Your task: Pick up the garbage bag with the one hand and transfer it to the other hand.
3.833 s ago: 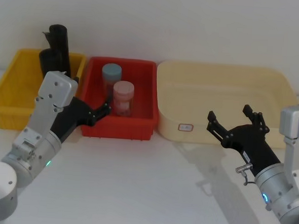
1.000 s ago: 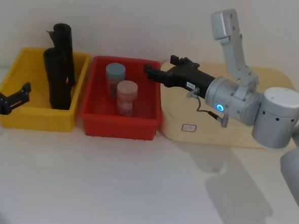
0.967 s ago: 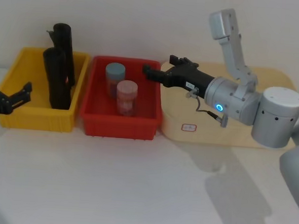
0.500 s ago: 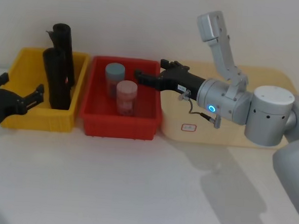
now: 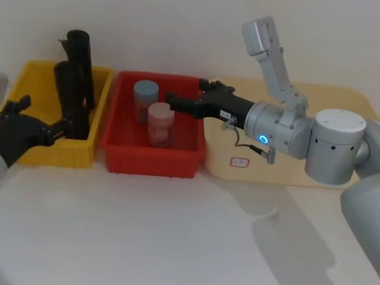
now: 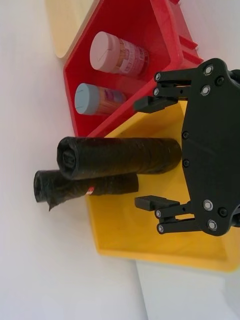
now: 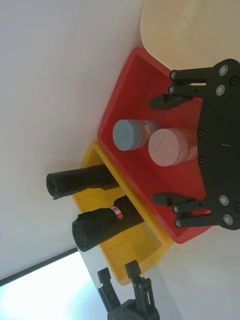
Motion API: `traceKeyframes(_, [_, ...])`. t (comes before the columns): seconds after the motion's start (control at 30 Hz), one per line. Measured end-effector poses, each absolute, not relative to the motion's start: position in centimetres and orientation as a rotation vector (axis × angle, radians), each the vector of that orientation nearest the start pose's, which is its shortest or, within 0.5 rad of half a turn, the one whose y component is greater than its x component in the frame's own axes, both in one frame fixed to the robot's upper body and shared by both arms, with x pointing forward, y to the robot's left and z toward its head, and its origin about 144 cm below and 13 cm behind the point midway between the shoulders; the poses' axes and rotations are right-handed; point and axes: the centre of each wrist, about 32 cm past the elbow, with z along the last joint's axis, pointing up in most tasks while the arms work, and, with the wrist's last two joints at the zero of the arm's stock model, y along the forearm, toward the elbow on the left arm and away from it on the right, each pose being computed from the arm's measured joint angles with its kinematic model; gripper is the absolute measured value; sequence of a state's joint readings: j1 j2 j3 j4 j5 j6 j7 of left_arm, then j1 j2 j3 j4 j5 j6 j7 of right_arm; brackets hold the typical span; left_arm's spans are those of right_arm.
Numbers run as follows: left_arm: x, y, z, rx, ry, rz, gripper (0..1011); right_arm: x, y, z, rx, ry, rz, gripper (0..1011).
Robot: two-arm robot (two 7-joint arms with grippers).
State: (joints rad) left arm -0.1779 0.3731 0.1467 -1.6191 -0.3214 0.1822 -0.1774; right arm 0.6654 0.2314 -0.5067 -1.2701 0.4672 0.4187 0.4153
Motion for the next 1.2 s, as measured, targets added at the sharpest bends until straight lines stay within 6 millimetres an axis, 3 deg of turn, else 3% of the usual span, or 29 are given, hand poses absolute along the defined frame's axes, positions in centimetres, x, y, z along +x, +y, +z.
traceKeyframes(1.2, [54.0,25.7,121.3,0.104,-0.014,1.312,1001,62.4,-16.9,127.1,-0.202,0.161,-0.744,1001])
